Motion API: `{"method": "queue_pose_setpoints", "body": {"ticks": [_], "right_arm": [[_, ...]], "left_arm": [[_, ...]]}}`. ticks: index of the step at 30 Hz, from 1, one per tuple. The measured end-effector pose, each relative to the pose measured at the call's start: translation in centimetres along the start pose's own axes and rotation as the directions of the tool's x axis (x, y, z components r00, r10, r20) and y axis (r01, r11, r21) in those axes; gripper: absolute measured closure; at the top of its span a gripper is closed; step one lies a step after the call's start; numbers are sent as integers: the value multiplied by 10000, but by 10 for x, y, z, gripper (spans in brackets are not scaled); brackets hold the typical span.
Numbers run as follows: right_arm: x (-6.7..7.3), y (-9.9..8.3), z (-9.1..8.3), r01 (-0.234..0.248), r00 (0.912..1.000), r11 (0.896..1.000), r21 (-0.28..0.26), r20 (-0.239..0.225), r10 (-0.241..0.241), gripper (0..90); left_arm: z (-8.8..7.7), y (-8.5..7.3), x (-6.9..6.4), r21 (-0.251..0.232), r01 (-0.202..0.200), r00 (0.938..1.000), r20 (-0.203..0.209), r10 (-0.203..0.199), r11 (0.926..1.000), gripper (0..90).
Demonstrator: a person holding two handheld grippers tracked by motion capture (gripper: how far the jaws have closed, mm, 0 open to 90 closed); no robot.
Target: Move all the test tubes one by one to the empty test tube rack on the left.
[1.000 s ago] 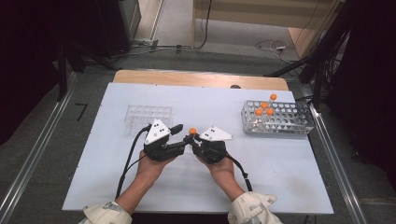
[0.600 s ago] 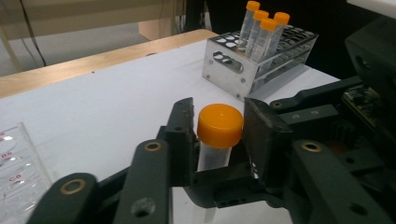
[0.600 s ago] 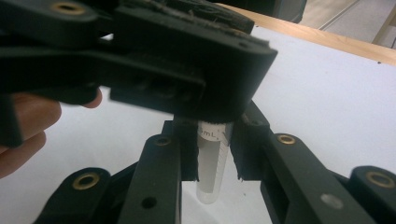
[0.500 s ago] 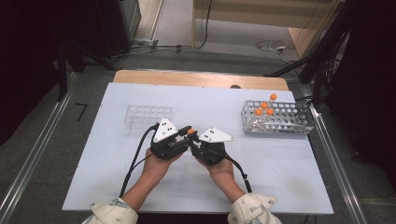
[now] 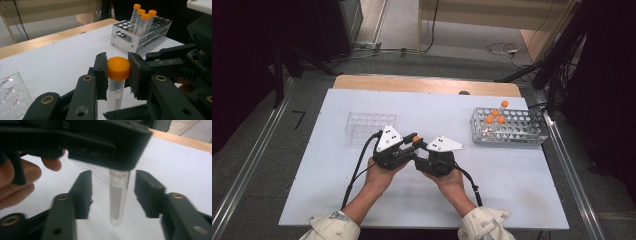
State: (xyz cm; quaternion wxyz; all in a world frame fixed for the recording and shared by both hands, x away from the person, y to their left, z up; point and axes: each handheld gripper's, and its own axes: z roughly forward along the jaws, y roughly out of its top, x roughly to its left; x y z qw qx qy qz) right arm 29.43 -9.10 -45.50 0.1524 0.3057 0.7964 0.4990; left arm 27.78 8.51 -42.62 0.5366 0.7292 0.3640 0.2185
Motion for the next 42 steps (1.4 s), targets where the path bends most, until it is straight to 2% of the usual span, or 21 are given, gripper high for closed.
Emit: {"method": "queue_pose_setpoints", "body": {"ticks": [3, 6, 17, 22, 27, 30, 36, 42], "right_arm": [[-2, 0, -1, -28, 9996, 9999, 124, 277, 25, 271], [-4, -1, -4, 64, 9982, 9998, 190, 601, -75, 213], [-28, -8, -24, -72, 9911, 9993, 369, 1330, 23, 208], [-40, -15, -38, -266, 9862, 9989, 383, 1642, 200, 207], [-52, -24, -51, -573, 9805, 9976, 379, 1903, 491, 195], [-56, -29, -54, -731, 9785, 9968, 310, 1957, 657, 188], [-60, -31, -57, -729, 9767, 9972, 192, 2039, 675, 169], [-70, -32, -62, -1116, 9657, 9936, 151, 2377, 1049, 85]], "left_arm": [[-1, 1, 2, -21, 47, 10000, -57, -47, 10000, 713], [-2, 2, 5, -48, 130, 9998, -131, -131, 9999, 713], [-14, 6, 20, -143, 621, 9978, -228, -625, 9980, 714], [-28, 12, 38, -218, 900, 9957, -202, -905, 9957, 713], [-42, 14, 52, -344, 1153, 9925, -360, -1165, 9927, 713], [-47, 13, 56, -408, 1207, 9917, -400, -1223, 9919, 713], [-61, 14, 66, -621, 1423, 9882, -490, -1454, 9879, 713], [-71, 13, 81, -728, 1739, 9812, -714, -1791, 9821, 712]]}}
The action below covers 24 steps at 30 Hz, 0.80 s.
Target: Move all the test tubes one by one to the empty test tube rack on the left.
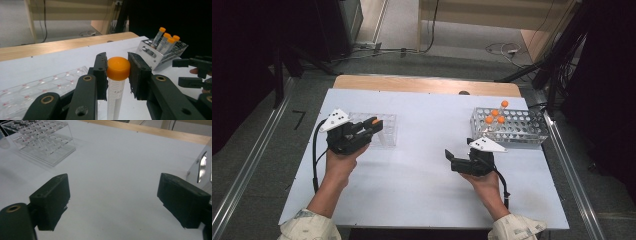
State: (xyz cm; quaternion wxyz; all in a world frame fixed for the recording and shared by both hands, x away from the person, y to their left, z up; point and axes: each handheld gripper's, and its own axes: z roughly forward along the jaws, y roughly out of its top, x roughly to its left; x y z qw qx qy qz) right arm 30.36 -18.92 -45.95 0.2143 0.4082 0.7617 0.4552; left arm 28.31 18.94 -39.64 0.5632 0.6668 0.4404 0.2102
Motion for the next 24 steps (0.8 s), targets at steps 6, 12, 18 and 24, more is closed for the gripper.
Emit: {"method": "queue_pose_setpoints", "body": {"ticks": [6, 12, 18, 24], "right_arm": [[-8, 0, 1, -322, 9994, 9991, 272, 138, 318, 66], [-10, 1, -3, -256, 9996, 9996, 146, 146, 254, 66], [-12, 2, -7, -333, 9992, 9994, -16, 200, 333, 66], [-13, 4, -15, -434, 9989, 9989, -152, 141, 436, 66]], "left_arm": [[-13, 7, 13, -341, 223, 9993, -303, -233, 9992, 713], [-23, 11, 27, -556, 384, 9968, -682, -422, 9977, 713], [-31, 13, 39, -700, 424, 9911, -1227, -508, 9966, 712], [-32, 13, 51, -746, 397, 9827, -1774, -524, 9964, 713]]}}
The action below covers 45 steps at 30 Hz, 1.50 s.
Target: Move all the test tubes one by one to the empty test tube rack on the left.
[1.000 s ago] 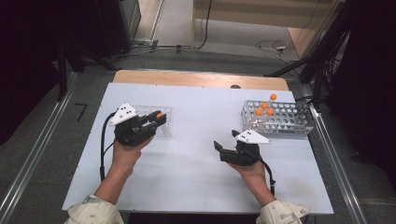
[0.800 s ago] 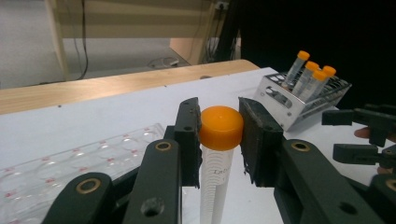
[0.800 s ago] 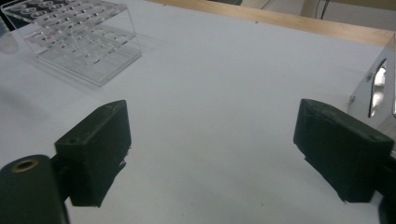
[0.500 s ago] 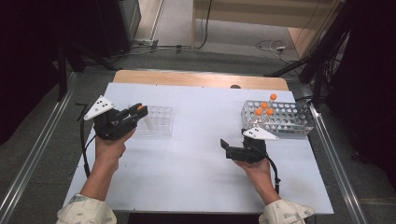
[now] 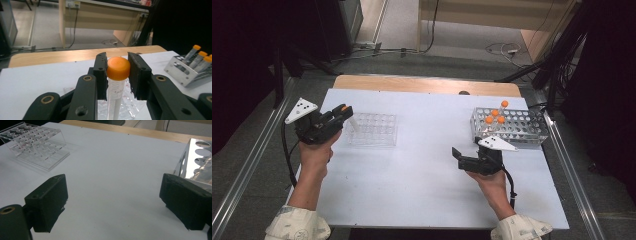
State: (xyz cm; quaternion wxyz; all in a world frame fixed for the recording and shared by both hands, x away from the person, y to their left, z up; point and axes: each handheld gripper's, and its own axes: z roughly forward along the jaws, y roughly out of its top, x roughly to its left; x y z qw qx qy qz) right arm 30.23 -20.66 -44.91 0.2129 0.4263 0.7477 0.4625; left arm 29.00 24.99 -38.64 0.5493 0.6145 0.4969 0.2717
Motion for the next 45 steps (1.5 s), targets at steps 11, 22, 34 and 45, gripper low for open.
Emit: {"method": "queue_pose_setpoints", "body": {"ticks": [11, 22, 34, 45], "right_arm": [[-8, 2, -11, -226, 9996, 9992, -338, 130, 231, 67], [-8, 2, -13, -306, 9994, 9987, -407, 137, 312, 67], [-10, 3, -14, -288, 9995, 9984, -483, 147, 296, 67], [-10, 3, -14, -272, 9995, 9987, -431, 172, 279, 67]], "left_arm": [[6, 2, 16, -83, -112, 9946, -1032, 103, 9999, 713], [19, -11, 17, 229, -590, 9874, -1460, 617, 9980, 712], [30, -35, 12, 830, -1035, 9811, -1552, 1155, 9912, 708], [32, -43, 15, 819, -707, 9873, -1362, 815, 9941, 569]]}}
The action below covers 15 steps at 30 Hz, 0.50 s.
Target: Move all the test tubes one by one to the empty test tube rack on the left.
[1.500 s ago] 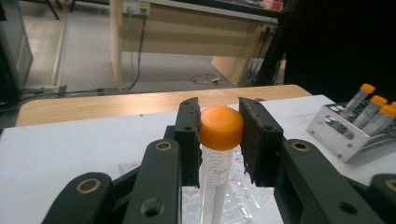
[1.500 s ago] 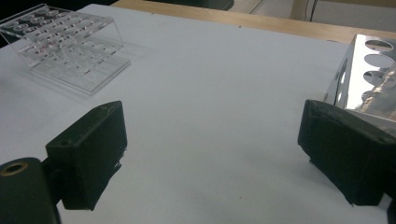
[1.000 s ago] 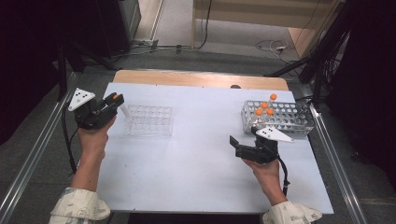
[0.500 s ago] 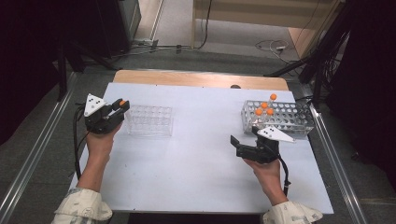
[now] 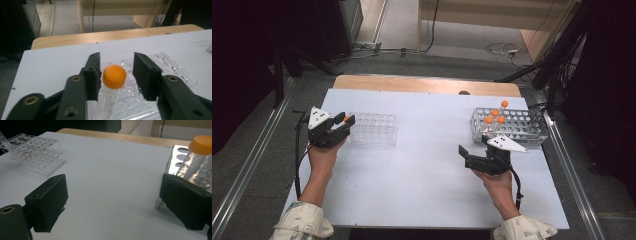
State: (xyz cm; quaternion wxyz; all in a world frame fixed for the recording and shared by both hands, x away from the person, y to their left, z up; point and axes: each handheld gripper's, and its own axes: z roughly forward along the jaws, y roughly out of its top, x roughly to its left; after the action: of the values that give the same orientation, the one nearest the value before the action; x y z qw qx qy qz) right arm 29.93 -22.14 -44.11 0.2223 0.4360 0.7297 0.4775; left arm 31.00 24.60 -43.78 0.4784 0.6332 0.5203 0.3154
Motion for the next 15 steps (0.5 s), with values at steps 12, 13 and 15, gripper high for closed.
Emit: {"method": "queue_pose_setpoints", "body": {"ticks": [12, 13, 15], "right_arm": [[-10, 1, -5, -129, 9989, 9997, -210, 438, 138, 67], [-13, 2, -6, -154, 9985, 9996, -231, 513, 166, 67], [-18, 2, -8, -202, 9975, 9994, -295, 669, 221, 67]], "left_arm": [[-11, -1, 5, -26, 865, 9951, -469, -865, 9963, 168], [-12, -2, 5, -64, 912, 9946, -485, -914, 9958, 163], [-15, -2, 5, -187, 1010, 9936, -491, -1018, 9947, 159]]}}
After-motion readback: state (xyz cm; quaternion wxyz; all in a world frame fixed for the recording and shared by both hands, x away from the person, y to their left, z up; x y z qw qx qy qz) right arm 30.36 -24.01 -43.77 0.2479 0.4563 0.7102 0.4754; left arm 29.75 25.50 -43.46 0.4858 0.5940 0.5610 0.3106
